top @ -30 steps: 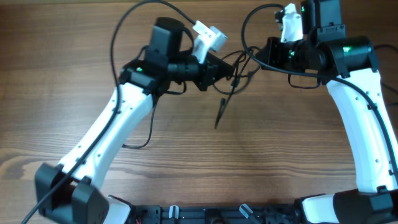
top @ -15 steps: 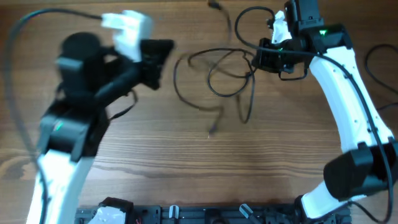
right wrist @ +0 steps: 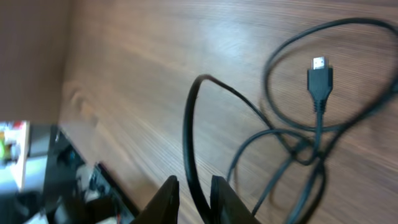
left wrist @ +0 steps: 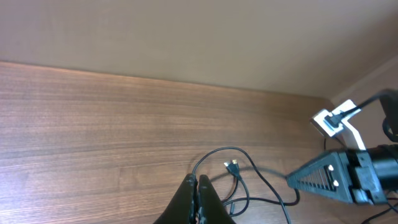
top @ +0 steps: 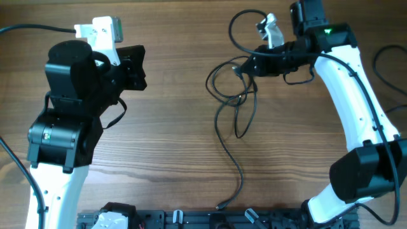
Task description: Untangle cables
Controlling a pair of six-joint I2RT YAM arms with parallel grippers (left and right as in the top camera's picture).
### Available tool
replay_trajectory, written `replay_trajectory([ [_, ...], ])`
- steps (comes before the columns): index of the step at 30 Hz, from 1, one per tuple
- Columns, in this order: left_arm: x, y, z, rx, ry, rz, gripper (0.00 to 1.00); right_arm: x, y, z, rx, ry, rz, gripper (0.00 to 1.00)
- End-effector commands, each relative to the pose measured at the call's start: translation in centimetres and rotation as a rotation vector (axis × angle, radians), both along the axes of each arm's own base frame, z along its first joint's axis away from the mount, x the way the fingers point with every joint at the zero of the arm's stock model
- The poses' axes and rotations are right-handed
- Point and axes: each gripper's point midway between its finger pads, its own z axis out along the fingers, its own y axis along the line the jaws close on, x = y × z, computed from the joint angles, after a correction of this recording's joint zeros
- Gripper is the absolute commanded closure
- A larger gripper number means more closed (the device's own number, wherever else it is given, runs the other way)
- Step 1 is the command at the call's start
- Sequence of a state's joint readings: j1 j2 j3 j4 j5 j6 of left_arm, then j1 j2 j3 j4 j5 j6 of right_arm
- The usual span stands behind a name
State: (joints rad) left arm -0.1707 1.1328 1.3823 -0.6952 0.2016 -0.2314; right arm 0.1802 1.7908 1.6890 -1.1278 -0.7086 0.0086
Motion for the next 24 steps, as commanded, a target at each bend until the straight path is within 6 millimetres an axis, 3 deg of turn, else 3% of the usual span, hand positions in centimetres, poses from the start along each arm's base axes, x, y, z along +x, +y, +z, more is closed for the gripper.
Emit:
replay_trajectory([
  [1,0.5,0.4,-0.2,-0.003,0.01,0.026,0.96,-2.7,2.5,5.2,0.108,-0.145,0.134,0.95],
  [3,0.5,0.4,-0.2,-0.002,0.009,0.027,0.96,-3.0,2.4,7.5,0.122,-0.202,0.124,0.95],
  [5,0.6,0.4,-0.2,-0.003,0.007,0.027,0.96,-3.8,2.5,12.5,0.178,-0.335,0.123,0.96],
  [9,0.7,0.4,-0.2,-0.002,0.009,0.027,0.96,-5.4,2.1,20.3,0.239,-0.565,0.087,0.96],
  [14,0.9,0.4,-0.7,0.001,0.025,0.027,0.96,-7.4,0.1,27.4,0.271,-0.782,-0.061,0.96],
  [17,1.0,0.3,-0.9,0.002,0.03,0.027,0.96,-7.8,-1.7,30.7,0.276,-0.884,-0.193,0.96],
  [20,1.3,0.3,-1.3,0.003,0.041,0.027,0.96,-7.1,-4.8,33.1,0.226,-0.98,-0.402,0.96],
  [22,1.4,0.3,-1.5,0.005,0.047,0.027,0.96,-6.5,-5.8,33.3,0.195,-0.997,-0.465,0.95],
  [24,1.5,0.2,-1.8,0.006,0.056,0.026,0.96,-5.6,-5.7,31.9,0.183,-0.937,-0.475,0.96],
])
